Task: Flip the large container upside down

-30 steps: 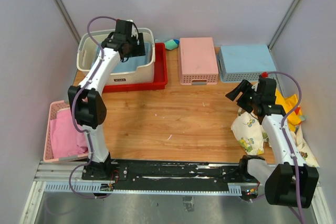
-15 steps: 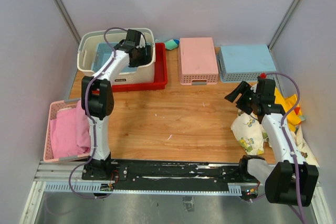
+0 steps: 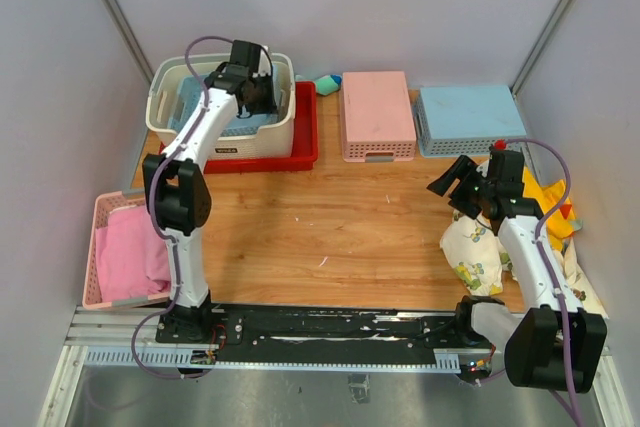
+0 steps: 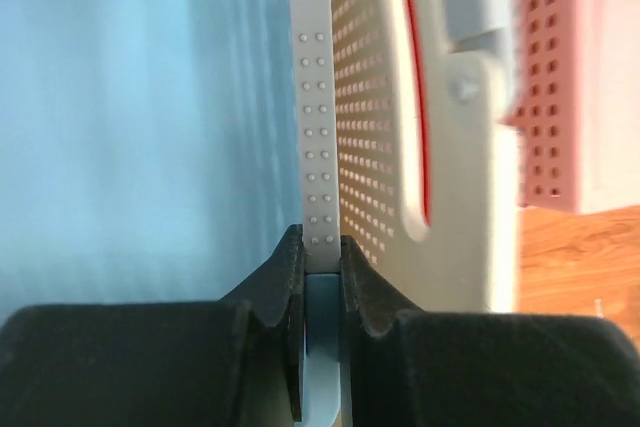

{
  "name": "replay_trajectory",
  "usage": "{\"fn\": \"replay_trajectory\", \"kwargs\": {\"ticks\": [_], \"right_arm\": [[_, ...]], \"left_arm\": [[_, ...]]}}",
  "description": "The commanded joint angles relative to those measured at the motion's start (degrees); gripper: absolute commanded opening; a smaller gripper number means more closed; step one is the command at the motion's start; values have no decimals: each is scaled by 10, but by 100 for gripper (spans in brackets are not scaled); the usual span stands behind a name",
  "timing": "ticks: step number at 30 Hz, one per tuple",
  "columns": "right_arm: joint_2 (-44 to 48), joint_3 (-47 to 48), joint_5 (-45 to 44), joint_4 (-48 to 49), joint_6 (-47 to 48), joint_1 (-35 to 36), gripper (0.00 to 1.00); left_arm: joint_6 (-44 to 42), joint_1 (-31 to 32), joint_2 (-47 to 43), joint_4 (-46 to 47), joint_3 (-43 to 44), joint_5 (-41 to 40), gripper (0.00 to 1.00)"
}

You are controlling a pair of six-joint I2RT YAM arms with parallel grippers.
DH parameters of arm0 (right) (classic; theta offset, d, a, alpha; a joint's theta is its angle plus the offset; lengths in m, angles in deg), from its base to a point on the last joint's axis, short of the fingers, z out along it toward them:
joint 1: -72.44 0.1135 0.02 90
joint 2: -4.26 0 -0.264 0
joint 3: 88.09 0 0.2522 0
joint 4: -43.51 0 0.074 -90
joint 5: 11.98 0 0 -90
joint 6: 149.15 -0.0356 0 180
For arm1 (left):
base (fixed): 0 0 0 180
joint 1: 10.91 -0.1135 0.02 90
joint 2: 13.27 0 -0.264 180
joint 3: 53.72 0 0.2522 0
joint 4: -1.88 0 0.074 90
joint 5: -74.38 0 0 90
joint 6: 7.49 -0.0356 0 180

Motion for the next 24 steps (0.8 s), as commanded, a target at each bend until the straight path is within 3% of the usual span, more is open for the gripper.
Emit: {"fn": "replay_trajectory", "kwargs": {"ticks": [1, 9, 14, 18, 24], "right_arm": [[-4, 13, 12, -13, 11, -7, 72], [-7, 16, 21, -12, 10, -7, 71], [-7, 24, 25, -16, 10, -7, 71], [-3, 48, 14, -34, 17, -7, 71], [28, 121, -14, -102, 41, -39, 74]], "left_arm": [[-19, 2, -72, 12, 53, 20, 0], [-23, 2, -143, -5, 90, 37, 0], [-33, 15, -195, -27, 156, 47, 0], [-40, 62, -232, -44, 201, 50, 0], [13, 146, -275, -35, 197, 163, 0]]}}
